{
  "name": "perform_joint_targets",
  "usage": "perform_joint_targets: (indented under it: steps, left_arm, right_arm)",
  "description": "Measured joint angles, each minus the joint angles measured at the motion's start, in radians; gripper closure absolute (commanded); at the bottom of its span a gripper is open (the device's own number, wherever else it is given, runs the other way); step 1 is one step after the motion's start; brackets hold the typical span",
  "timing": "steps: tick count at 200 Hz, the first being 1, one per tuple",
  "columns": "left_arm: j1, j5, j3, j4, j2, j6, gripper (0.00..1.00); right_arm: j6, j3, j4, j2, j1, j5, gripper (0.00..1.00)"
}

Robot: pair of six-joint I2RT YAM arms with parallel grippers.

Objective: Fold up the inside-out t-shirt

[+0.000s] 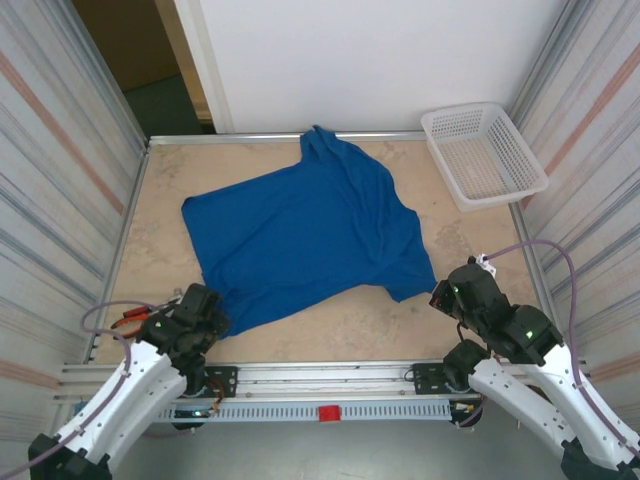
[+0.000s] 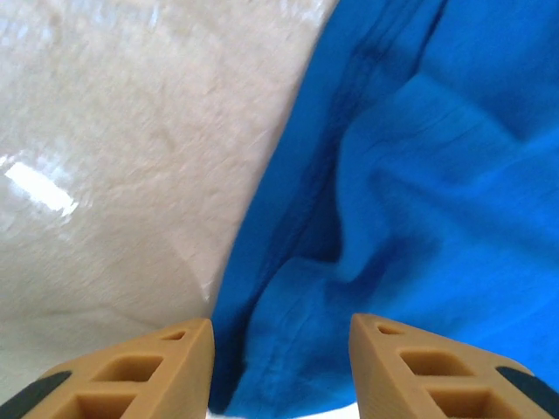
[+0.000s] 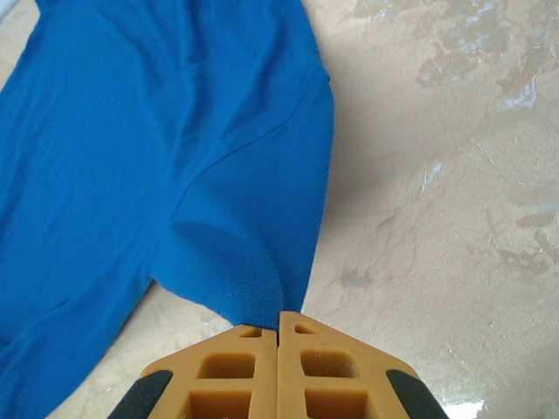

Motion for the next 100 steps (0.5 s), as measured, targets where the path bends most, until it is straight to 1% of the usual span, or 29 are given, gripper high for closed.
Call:
perform_joint_targets:
  steps: [17, 30, 35, 40, 54, 61, 100]
  left_arm:
    - [-0.061, -0.032, -0.001, -0.020, 0.010, -0.055, 0.54]
    - [-0.076, -0.047, -0.001, -0.021, 0.031, -0.081, 0.55]
    - [-0.077, -0.052, -0.001, -0.019, 0.042, -0.089, 0.56]
    - [-0.078, -0.055, -0.002, -0.016, 0.053, -0.095, 0.62]
    - [-0.079, -0.064, -0.002, -0.003, 0.090, -0.106, 0.89]
    - [-0.080, -0.071, -0.002, -0.003, 0.107, -0.109, 1.00]
    - [-0.080, -0.097, 0.019, 0.022, 0.147, -0.093, 1.00]
  right_arm:
    - [0.000, 0.000, 0.000, 0.000, 0.000, 0.000, 1.00]
    - [0.000, 0.000, 0.001, 0.000, 0.000, 0.000, 1.00]
    - [0.000, 0.000, 0.001, 0.000, 0.000, 0.000, 1.00]
    - [0.000, 0.000, 0.001, 0.001, 0.000, 0.000, 1.00]
    - [0.000, 0.000, 0.001, 0.002, 0.000, 0.000, 1.00]
    - [0.000, 0.000, 0.002, 0.003, 0.000, 0.000, 1.00]
    - [0.009, 0.000, -0.012, -0.011, 0.000, 0.005, 1.00]
